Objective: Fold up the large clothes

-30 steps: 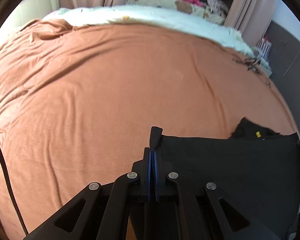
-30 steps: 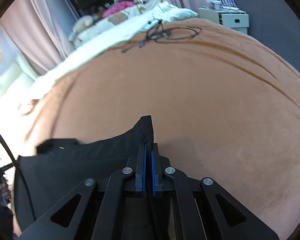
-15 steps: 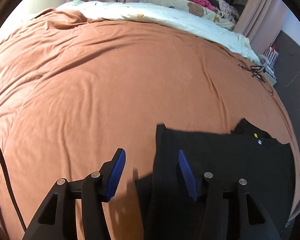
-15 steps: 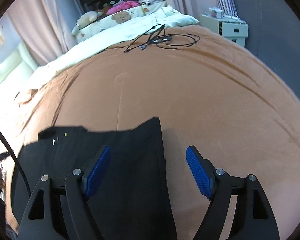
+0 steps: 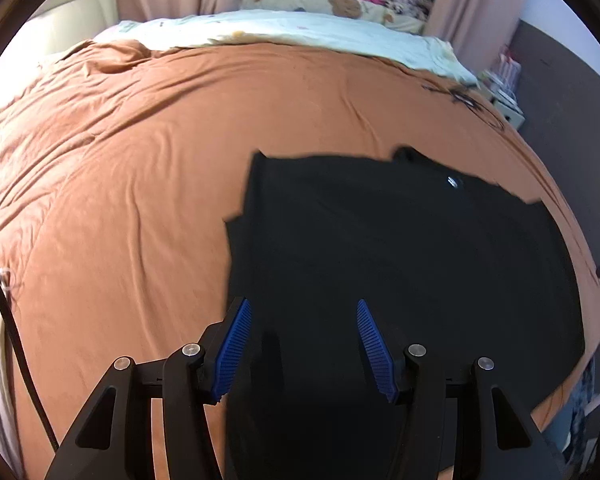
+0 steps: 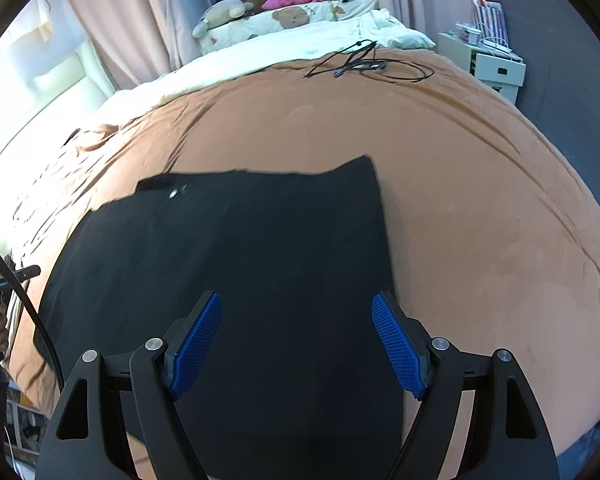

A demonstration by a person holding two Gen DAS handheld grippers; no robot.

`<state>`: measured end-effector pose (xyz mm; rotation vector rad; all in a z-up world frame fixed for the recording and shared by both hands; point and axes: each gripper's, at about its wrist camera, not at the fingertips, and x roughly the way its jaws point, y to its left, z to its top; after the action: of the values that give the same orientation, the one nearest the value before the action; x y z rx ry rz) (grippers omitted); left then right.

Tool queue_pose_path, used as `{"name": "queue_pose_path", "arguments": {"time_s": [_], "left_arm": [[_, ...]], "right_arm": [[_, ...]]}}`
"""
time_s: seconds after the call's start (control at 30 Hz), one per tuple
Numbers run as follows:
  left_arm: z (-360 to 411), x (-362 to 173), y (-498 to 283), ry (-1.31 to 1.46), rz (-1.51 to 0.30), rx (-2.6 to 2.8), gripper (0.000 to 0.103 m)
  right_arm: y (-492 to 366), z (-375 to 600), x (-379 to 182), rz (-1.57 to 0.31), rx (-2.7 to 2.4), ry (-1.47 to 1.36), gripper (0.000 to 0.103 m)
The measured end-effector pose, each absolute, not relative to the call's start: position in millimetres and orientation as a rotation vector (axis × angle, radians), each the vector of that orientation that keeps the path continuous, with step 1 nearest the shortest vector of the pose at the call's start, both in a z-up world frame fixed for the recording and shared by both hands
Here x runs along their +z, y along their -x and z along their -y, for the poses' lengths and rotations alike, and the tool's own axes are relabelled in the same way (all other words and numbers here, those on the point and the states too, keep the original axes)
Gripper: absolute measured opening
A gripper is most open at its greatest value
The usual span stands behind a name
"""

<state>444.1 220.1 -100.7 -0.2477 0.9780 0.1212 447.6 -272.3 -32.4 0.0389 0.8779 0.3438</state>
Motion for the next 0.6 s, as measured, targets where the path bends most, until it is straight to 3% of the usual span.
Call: {"name": "queue_pose_path", "arguments": {"time_s": [0.33, 0.6], "left_arm": [[-160, -126, -402, 0.188, -1.063, 0.069, 0.058], [-139, -154, -381, 0.176, -1.108, 0.132, 0.059]], "right_arm": [[-411, 236, -27, -0.925, 0.399, 0.046, 0.077], [-391, 214, -60, -0.951, 0.388, 0.085, 0.077]]}}
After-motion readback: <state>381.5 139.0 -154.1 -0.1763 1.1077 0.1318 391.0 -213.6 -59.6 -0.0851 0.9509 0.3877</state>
